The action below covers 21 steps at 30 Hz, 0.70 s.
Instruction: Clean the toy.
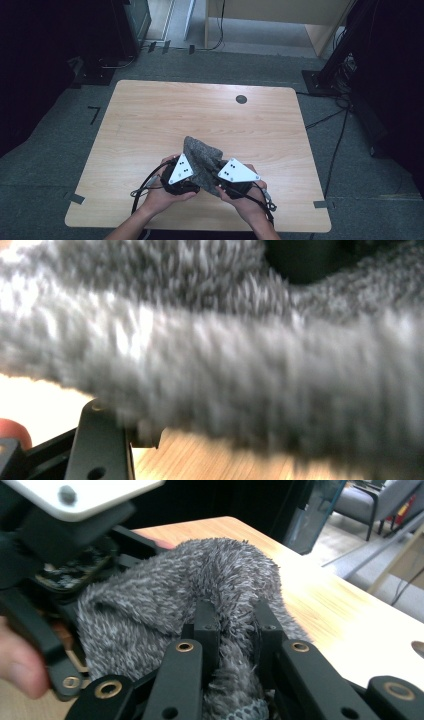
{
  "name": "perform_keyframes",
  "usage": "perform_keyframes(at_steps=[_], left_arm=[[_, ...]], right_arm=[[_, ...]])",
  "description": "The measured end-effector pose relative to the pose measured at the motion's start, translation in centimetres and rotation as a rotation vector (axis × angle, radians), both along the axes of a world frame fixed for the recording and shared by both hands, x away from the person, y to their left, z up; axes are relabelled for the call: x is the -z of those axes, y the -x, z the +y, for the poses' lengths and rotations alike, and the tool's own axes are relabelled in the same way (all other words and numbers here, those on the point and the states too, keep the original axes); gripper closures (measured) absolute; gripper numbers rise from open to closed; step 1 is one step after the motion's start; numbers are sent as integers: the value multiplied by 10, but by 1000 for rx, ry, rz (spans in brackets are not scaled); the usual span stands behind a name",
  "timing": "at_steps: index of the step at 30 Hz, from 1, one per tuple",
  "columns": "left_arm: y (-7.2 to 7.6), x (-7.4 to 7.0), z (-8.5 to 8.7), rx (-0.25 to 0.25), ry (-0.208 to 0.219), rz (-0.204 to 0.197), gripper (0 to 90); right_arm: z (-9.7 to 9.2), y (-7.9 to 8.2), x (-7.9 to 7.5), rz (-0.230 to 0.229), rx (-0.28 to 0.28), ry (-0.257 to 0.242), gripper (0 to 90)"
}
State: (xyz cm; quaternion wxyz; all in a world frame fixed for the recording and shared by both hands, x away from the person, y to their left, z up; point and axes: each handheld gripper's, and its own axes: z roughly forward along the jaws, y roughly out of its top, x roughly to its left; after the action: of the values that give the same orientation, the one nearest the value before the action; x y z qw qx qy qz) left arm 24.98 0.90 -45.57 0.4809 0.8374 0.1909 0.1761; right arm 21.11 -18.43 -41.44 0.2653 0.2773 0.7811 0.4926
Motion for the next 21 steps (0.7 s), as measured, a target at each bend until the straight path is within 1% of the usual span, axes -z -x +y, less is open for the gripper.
perform_keyframes(at_steps=[2, 3, 4, 5, 7, 9, 10, 11, 12, 13, 14, 15, 16, 17, 18, 19, 20, 21], left_arm=[[0, 0, 1, 4, -1, -7, 344], [-1, 1, 2, 2, -2, -8, 344], [-1, 1, 3, 2, 0, -7, 344], [-2, 1, 3, 4, 4, -8, 344], [-1, 1, 4, 6, -1, -22, 344], [0, 0, 4, 15, 6, -32, 344], [0, 0, 4, 23, 21, -36, 344], [0, -2, 7, 40, 52, -40, 344], [0, -3, 8, 49, 74, -39, 344], [0, -4, 10, 56, 99, -44, 344], [0, -6, 12, 59, 113, -57, 344], [1, -7, 13, 63, 128, -63, 344], [1, -7, 15, 67, 138, -67, 344], [1, -8, 16, 72, 151, -74, 344], [2, -9, 18, 72, 155, -83, 344], [2, -10, 19, 74, 156, -90, 343], [2, -10, 20, 75, 166, -92, 344], [2, -10, 21, 76, 182, -90, 344]], right_arm=[[7, 3, 3, 0, -43, 11, 791], [11, 4, 5, -14, -57, 25, 792], [13, 5, 6, -30, -47, 41, 794], [12, 4, 5, -30, -39, 43, 796], [5, 1, 2, -30, -11, 17, 798], [-6, -1, -1, -19, 25, -25, 798], [-12, -3, -4, -6, 41, -66, 797], [-19, -4, -6, 6, 54, -112, 797], [-30, -6, -9, 36, 75, -188, 797], [-35, -7, -10, 53, 83, -226, 797], [-39, -8, -9, 74, 83, -266, 797], [-40, -9, -8, 96, 72, -290, 797], [-40, -11, -6, 115, 64, -296, 797], [-39, -11, -4, 123, 64, -291, 797], [-38, -12, -1, 127, 69, -281, 798], [-37, -13, 2, 128, 86, -278, 797], [-37, -14, 3, 139, 101, -263, 797], [-38, -16, 4, 140, 121, -230, 797]])
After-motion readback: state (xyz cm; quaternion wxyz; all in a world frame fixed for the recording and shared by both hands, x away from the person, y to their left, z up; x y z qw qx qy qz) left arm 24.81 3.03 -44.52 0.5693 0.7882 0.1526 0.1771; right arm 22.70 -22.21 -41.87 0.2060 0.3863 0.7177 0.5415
